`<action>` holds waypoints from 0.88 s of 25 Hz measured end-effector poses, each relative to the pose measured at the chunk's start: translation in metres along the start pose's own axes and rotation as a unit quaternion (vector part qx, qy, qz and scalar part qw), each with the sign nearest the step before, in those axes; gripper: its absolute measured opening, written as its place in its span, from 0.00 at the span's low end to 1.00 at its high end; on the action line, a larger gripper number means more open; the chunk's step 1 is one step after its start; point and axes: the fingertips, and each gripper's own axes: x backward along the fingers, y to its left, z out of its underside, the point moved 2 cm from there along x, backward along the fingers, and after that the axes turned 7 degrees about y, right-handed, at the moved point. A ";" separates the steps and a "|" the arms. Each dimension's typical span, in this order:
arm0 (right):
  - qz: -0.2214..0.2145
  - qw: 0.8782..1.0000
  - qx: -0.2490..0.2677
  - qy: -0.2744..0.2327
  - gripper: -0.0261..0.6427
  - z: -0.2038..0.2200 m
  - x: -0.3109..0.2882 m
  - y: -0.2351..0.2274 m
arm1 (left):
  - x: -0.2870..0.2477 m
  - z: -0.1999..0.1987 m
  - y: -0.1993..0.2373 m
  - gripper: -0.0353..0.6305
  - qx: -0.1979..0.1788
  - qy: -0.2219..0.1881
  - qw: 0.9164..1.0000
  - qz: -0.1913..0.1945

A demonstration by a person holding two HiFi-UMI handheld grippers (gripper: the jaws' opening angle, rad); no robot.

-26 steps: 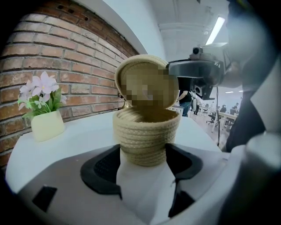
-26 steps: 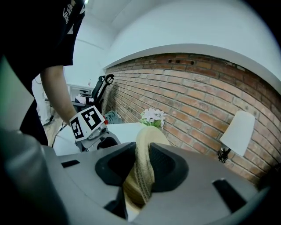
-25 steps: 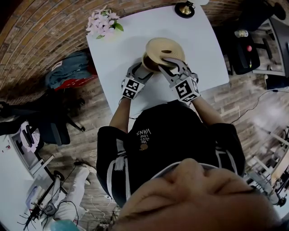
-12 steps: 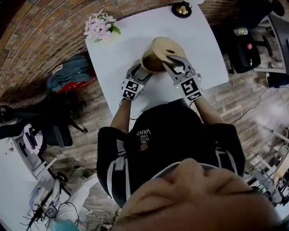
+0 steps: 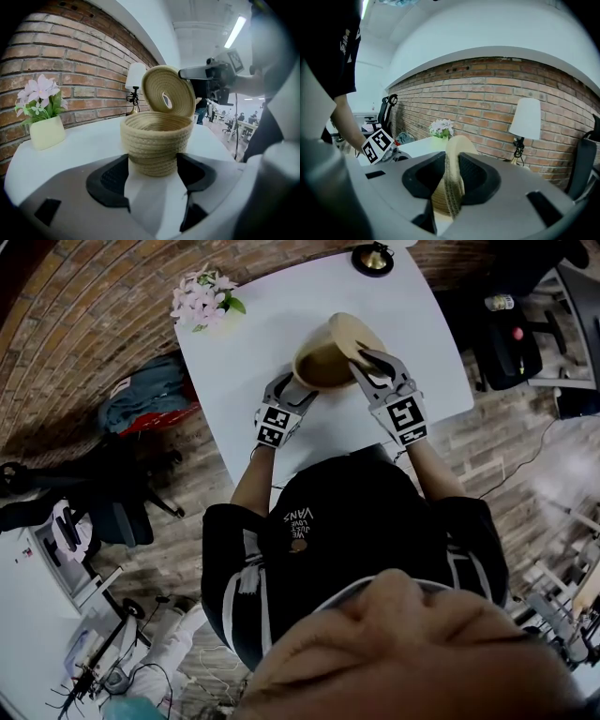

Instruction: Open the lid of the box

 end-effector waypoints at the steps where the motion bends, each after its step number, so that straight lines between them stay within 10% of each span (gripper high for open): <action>1: 0.002 1.000 -0.004 -0.001 0.17 0.001 0.002 -0.002 | 0.000 -0.001 -0.001 0.55 0.000 0.000 1.000 0.000; 22: 0.030 0.989 -0.139 -0.027 0.17 0.021 0.030 -0.044 | 0.036 -0.015 0.003 0.55 0.020 -0.015 0.998 -0.053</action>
